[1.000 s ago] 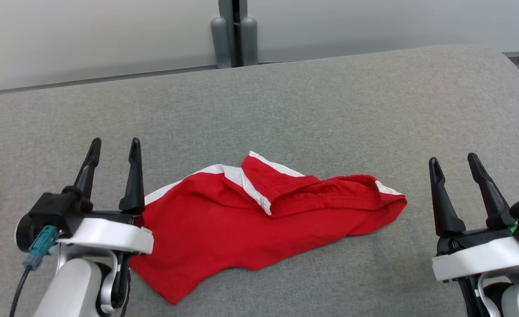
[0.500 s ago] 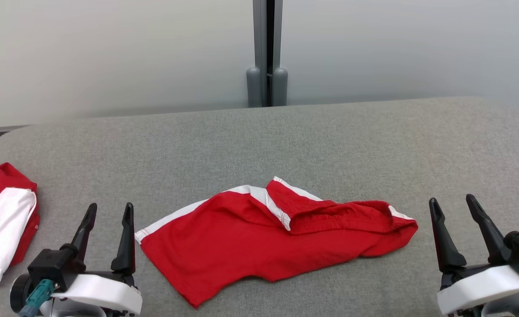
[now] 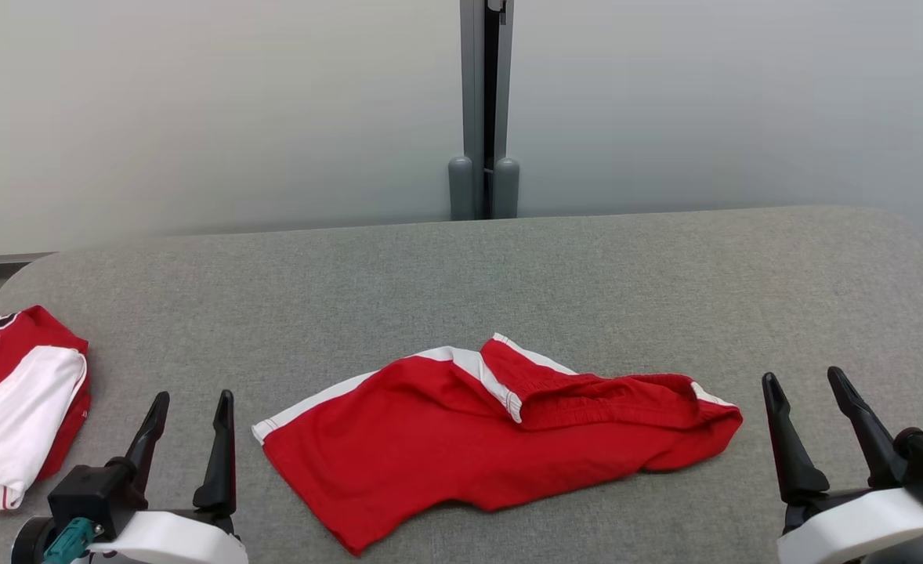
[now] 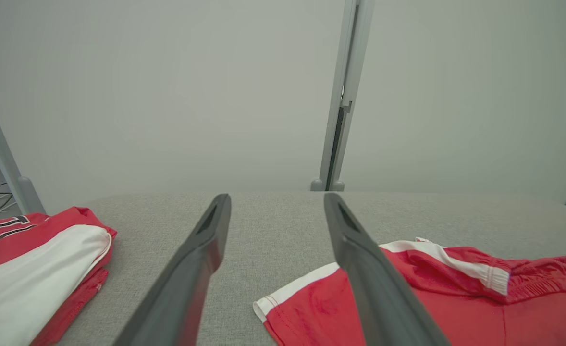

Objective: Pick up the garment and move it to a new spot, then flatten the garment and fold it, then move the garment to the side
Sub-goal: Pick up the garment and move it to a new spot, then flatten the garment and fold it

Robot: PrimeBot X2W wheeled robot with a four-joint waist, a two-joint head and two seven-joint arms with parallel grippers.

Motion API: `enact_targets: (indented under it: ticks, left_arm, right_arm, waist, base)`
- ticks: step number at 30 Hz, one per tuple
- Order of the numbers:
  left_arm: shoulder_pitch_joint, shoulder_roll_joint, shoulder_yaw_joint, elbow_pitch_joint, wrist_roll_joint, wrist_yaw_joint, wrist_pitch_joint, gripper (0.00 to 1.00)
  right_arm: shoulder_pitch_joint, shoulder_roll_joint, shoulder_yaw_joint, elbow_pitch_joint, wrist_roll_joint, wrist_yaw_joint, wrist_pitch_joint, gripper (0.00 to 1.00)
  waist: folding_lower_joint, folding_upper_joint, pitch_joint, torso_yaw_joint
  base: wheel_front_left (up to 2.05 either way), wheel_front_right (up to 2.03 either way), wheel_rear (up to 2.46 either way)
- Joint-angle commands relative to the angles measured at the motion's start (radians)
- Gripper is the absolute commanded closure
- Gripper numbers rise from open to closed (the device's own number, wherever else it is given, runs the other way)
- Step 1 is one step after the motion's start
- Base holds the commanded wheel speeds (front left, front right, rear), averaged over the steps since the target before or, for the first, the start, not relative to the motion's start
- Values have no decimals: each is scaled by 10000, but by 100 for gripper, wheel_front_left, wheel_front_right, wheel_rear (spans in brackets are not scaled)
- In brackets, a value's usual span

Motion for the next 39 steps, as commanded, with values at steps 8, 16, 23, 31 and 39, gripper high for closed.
enact_targets:
  ticks: [8,16,23,31,39]
  left_arm:
    - [89,113,28,-206,-106,160,77,0]
    - [-127,104,-105,-326,10,205,139,0]
    - [-732,-98,-394,-371,173,135,0,0]
    - [-2041,-652,-789,-263,384,-108,-391,0]
    - [-2526,-929,-671,-5,450,-272,-638,0]
  right_arm:
    - [109,43,11,-104,-2,0,110,0]
    - [184,34,27,-179,-3,0,198,0]
    - [-43,-50,656,128,-63,0,450,0]
    - [-835,-138,1851,1191,156,-1,338,0]
    - [-1869,-71,1832,2847,102,0,94,0]
  waist:
    - [0,0,22,25]
    - [0,0,135,235]
    - [0,0,534,1049]
    - [0,0,1765,2434]
    - [0,0,2359,3103]
  base:
    - [0,0,0]
    - [0,0,0]
    - [0,0,0]
    - [0,0,0]
    - [0,0,0]
